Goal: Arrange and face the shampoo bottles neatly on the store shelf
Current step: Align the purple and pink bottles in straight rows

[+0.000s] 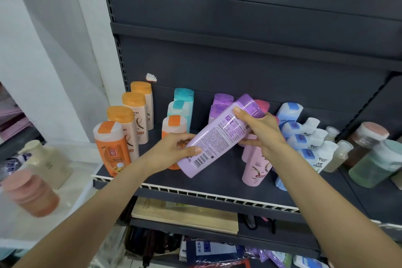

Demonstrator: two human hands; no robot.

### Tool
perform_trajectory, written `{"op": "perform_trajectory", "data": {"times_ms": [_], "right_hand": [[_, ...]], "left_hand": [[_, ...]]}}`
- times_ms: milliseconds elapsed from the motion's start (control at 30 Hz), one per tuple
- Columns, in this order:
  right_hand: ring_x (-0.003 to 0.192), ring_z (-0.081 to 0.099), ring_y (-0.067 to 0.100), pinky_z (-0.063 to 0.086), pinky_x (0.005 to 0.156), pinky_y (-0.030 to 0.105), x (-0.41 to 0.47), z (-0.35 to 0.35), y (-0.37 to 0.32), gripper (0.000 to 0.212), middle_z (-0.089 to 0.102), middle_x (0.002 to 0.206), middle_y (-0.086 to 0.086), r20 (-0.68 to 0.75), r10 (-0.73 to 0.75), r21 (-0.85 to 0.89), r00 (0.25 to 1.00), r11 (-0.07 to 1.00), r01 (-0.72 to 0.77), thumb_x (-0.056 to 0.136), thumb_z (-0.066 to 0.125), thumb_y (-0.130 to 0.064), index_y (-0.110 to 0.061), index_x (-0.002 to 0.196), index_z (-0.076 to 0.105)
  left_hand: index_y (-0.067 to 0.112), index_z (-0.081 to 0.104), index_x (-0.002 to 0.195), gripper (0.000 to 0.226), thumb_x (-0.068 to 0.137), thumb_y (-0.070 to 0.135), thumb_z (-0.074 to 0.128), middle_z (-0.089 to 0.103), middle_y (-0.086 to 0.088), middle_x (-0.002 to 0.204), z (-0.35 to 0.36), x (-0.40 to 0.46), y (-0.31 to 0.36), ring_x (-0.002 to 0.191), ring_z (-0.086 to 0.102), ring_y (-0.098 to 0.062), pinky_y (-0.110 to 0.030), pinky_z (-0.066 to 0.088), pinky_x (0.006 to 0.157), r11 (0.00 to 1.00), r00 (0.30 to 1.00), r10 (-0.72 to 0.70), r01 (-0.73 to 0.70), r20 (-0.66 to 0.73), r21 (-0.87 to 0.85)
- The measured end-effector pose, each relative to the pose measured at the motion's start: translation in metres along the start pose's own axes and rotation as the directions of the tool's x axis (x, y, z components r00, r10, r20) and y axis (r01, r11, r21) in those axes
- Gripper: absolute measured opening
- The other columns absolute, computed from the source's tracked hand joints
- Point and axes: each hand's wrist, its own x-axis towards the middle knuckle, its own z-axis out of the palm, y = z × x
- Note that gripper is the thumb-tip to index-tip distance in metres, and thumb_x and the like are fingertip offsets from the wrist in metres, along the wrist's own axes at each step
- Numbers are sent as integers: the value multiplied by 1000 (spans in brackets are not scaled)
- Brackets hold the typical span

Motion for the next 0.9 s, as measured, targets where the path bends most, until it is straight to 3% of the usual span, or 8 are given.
{"op": "perform_trajectory", "data": {"times_ms": [133,233,300,433,533,600,767,900], "right_hand": [[89,68,21,60,69,33,1,-7,-4,46,69,94,7,57,81,31,995,996,-83,77,74,-36,-9,111,59],[95,67,25,57,83,41,1,-12,-9,50,66,102,11,81,195,36,978,980,-198,76,70,-51,-12,105,58],[97,67,26,57,82,42,2,-11,-8,49,66,108,14,63,199,58,978,978,-203,78,71,-45,-8,107,57],[86,66,23,59,62,31,-1,-6,-7,40,63,111,19,8,85,152,996,985,-85,83,70,-14,0,118,56],[74,67,15,56,56,26,-3,-5,-10,40,64,99,13,7,-15,179,1000,984,13,82,66,-2,1,120,54],[75,66,12,54,57,23,-6,-5,-11,34,66,97,9,22,-82,142,996,987,78,83,64,0,-5,116,59],[95,64,12,54,72,22,2,-24,-8,53,68,111,-3,201,-258,127,945,963,236,80,62,10,-16,127,55],[122,54,12,47,96,27,10,-43,-7,73,57,133,-4,475,-318,112,821,947,302,66,70,8,-24,130,53]], "left_hand": [[28,53,122,42,82,30,67,59,10,118,-2,1,-5,111,57,-5,-26,52,90,967,991,37,-3,-129,254],[28,46,132,56,81,38,68,54,6,128,-2,0,-3,117,51,-12,-34,50,93,793,962,119,56,-244,606],[29,45,134,58,81,40,68,54,7,130,0,-2,-1,117,51,-12,-30,48,89,719,943,200,42,-265,693],[30,44,132,62,77,38,72,49,7,127,4,-4,4,116,48,-12,-25,43,80,675,914,268,46,-303,736],[30,36,137,76,73,38,75,42,5,131,3,2,7,121,41,-15,-35,47,85,632,944,185,100,-274,769],[30,32,139,83,70,38,78,41,4,134,1,7,8,122,41,-15,-37,48,92,686,971,93,99,-222,720],[25,41,131,79,64,26,85,48,13,112,-1,16,14,100,46,-3,-5,38,71,864,994,9,47,-108,502],[25,42,128,79,61,35,85,48,9,121,4,23,14,113,47,-9,-23,45,84,810,983,27,85,-182,580]]}}
